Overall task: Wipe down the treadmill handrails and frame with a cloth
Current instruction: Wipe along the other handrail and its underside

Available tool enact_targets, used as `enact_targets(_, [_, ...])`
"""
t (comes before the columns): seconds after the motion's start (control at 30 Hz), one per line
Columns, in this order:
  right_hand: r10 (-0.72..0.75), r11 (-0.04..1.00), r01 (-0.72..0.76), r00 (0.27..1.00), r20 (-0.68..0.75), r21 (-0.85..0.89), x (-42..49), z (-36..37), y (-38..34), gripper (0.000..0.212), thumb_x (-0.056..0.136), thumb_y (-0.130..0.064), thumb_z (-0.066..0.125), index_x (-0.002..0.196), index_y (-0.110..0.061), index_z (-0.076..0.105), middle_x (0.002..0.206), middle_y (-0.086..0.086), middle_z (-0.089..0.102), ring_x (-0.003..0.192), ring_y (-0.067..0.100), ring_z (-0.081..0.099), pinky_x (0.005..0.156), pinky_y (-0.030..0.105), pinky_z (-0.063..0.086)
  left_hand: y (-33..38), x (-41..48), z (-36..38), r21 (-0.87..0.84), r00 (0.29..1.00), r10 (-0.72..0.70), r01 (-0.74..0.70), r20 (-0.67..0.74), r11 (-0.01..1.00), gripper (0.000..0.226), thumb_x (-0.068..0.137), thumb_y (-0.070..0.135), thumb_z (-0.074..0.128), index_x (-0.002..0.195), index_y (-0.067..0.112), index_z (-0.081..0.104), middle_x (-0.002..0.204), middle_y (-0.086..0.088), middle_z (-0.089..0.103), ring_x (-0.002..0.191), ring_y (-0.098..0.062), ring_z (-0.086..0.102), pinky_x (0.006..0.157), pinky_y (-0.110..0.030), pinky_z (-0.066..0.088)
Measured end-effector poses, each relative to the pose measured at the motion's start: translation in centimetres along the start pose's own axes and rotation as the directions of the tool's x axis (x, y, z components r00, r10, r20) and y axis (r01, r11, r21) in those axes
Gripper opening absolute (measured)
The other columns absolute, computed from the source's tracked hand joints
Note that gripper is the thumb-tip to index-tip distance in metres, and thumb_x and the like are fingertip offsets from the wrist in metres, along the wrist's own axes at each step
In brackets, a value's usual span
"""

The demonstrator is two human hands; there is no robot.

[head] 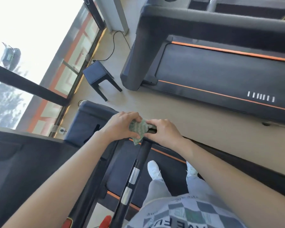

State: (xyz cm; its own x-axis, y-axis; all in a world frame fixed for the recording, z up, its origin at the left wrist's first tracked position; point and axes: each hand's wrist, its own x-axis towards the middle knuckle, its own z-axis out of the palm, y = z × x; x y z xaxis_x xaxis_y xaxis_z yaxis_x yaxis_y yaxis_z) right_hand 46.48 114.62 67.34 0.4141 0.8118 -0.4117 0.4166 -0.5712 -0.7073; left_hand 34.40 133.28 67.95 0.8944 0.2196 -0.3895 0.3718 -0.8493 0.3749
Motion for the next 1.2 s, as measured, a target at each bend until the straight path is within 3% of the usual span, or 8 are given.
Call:
enact_targets(0.1, [-0.040,0.999,0.039,0.999,-0.024,-0.016,-2.3,-0.7,1.6,0.054,0.079,-0.037,0.074,0.132,-0.038,0.062,0.128,-0.009,0.069,0.116,0.025,0.063,0.091,0.039,0.052,2.2,-0.2,1.3,0.007,0.997,0.059,-0.059,-0.046,0.998,0.063,0.063,0.048,0.087,0.117,0.036,0.056,0.110,0.014,0.067,0.099,-0.019,0.061,0.085,-0.033,0.045])
enact_targets(0.23, [-0.061,0.997,0.060,0.998,-0.031,-0.041,-4.7,-1.8,4.2,0.063,0.081,-0.028,0.072,0.142,-0.034,0.055,0.146,-0.017,0.055,0.132,0.015,0.054,0.102,0.035,0.048,4.8,-0.2,3.1,0.013,0.976,0.194,-0.194,-0.103,0.981,0.072,0.064,0.047,0.086,0.130,0.032,0.063,0.123,0.013,0.066,0.109,-0.015,0.063,0.093,-0.036,0.047])
enact_targets(0.4, [-0.046,0.998,0.045,0.998,-0.043,-0.039,-7.2,-2.4,7.6,0.064,0.085,-0.035,0.070,0.146,-0.034,0.050,0.154,-0.015,0.046,0.140,0.009,0.045,0.111,0.037,0.042,7.9,-0.1,5.7,0.047,0.956,0.230,-0.225,-0.183,0.973,0.072,0.059,0.043,0.085,0.127,0.030,0.068,0.128,0.011,0.068,0.114,-0.017,0.065,0.095,-0.037,0.049])
enact_targets(0.5, [-0.037,0.999,0.038,0.995,-0.091,0.012,-8.7,-3.1,9.3,0.047,0.093,-0.039,0.064,0.140,-0.032,0.059,0.149,-0.013,0.052,0.139,0.007,0.047,0.114,0.036,0.040,9.9,0.2,7.3,0.051,0.947,0.240,-0.234,-0.215,0.971,0.073,0.057,0.042,0.087,0.127,0.030,0.069,0.129,0.011,0.068,0.116,-0.016,0.065,0.096,-0.036,0.048])
enact_targets(0.6, [0.020,0.998,-0.008,0.981,-0.194,0.062,-10.4,-3.8,10.7,0.031,0.096,-0.044,0.060,0.124,-0.034,0.071,0.133,-0.016,0.066,0.125,0.008,0.060,0.105,0.035,0.048,12.0,0.6,8.7,0.031,0.934,0.268,-0.268,-0.234,0.963,0.072,0.057,0.043,0.087,0.126,0.029,0.070,0.127,0.010,0.069,0.114,-0.016,0.065,0.095,-0.035,0.048])
enact_targets(0.77, [0.169,0.984,-0.177,0.929,-0.329,0.005,-12.9,-3.8,12.0,0.035,0.083,-0.051,0.072,0.113,-0.032,0.072,0.103,-0.007,0.077,0.097,0.023,0.068,0.085,0.035,0.052,15.2,1.4,10.9,0.010,0.907,0.326,-0.335,-0.269,0.942,0.070,0.057,0.042,0.089,0.122,0.027,0.072,0.122,0.010,0.071,0.108,-0.016,0.066,0.093,-0.030,0.044])
enact_targets(0.97, [0.204,0.971,-0.237,0.868,-0.452,-0.017,-16.6,-3.7,13.8,0.039,0.081,-0.043,0.077,0.116,-0.027,0.069,0.111,-0.008,0.073,0.101,0.019,0.067,0.086,0.034,0.051,18.0,2.8,12.4,0.036,0.864,0.450,-0.454,-0.224,0.890,0.065,0.061,0.040,0.084,0.123,0.025,0.071,0.123,0.008,0.072,0.108,-0.017,0.068,0.089,-0.034,0.049])
enact_targets(1.2, [0.236,0.952,-0.306,0.756,-0.611,-0.012,-21.3,-4.0,17.3,0.040,0.078,-0.034,0.084,0.113,-0.020,0.072,0.116,-0.008,0.072,0.107,0.019,0.066,0.095,0.038,0.052,23.5,4.3,14.3,0.061,0.799,0.580,-0.579,-0.159,0.813,0.073,0.055,0.035,0.094,0.123,0.020,0.072,0.122,0.003,0.073,0.102,-0.022,0.072,0.084,-0.035,0.055])
